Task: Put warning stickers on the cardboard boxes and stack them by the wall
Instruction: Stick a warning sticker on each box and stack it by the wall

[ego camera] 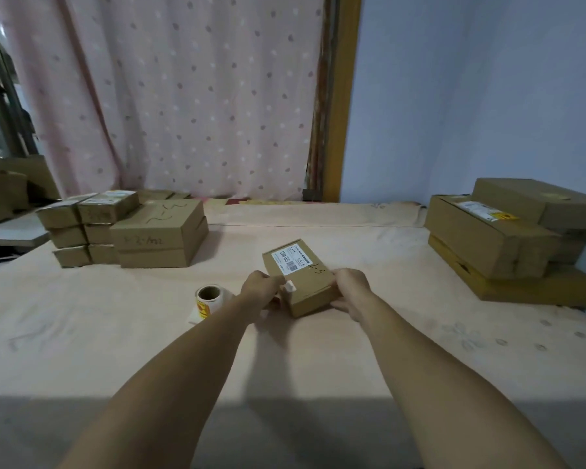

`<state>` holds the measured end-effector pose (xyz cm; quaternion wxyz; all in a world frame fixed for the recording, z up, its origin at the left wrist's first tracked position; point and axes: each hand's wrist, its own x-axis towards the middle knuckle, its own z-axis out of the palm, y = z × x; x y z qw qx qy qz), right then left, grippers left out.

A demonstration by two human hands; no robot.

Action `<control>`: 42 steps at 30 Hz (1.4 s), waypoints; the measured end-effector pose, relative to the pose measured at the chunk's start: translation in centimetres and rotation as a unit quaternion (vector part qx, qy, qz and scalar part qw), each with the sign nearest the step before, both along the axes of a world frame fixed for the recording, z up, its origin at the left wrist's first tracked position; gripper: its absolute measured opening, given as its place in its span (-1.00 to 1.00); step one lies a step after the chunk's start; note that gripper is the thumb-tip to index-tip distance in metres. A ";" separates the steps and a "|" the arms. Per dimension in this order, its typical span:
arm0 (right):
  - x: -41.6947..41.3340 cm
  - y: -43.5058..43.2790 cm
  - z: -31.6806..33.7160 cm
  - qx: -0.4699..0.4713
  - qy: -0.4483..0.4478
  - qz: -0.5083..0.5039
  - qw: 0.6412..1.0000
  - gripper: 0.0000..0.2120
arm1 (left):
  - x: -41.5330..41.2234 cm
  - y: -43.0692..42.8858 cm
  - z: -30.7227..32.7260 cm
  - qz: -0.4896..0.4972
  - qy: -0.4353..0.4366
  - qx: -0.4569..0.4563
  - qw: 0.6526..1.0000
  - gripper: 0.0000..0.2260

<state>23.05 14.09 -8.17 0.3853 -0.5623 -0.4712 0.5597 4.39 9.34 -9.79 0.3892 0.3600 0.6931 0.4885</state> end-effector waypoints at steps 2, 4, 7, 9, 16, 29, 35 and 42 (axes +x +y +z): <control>1.0 -0.2 -0.1 0.014 0.021 -0.028 0.999 -0.71 | -0.5 0.5 0.0 0.035 0.029 0.002 0.999 -0.57; 2.1 -0.3 0.0 0.026 0.037 -0.053 0.998 -0.73 | -0.9 0.6 0.3 0.063 0.083 -0.007 0.994 -0.50; 3.1 0.2 -0.3 0.024 0.042 -0.075 0.996 -0.78 | -0.6 0.3 0.7 0.092 0.181 -0.021 0.979 -0.57; 3.2 0.6 -0.9 0.042 0.027 -0.097 0.994 -0.92 | -0.3 0.3 0.4 0.063 0.233 -0.037 0.970 -0.60; 2.2 1.7 -1.8 0.026 -0.110 -0.180 0.977 -0.49 | 0.1 -0.1 0.3 -0.006 0.267 -0.053 0.962 -0.68; 1.5 0.6 -2.1 0.052 -0.158 -0.084 0.982 -0.37 | -1.3 -2.2 0.0 0.021 0.368 -0.062 0.928 -0.78; 0.5 0.4 -2.0 0.130 -0.317 -0.092 0.935 -0.55 | -1.4 -3.4 1.6 -0.001 0.469 -0.037 0.883 -0.85; -3.1 -1.1 -0.9 0.302 -0.344 -0.023 0.889 -0.78 | -8.4 -7.3 4.3 -0.044 0.516 0.013 0.855 -0.80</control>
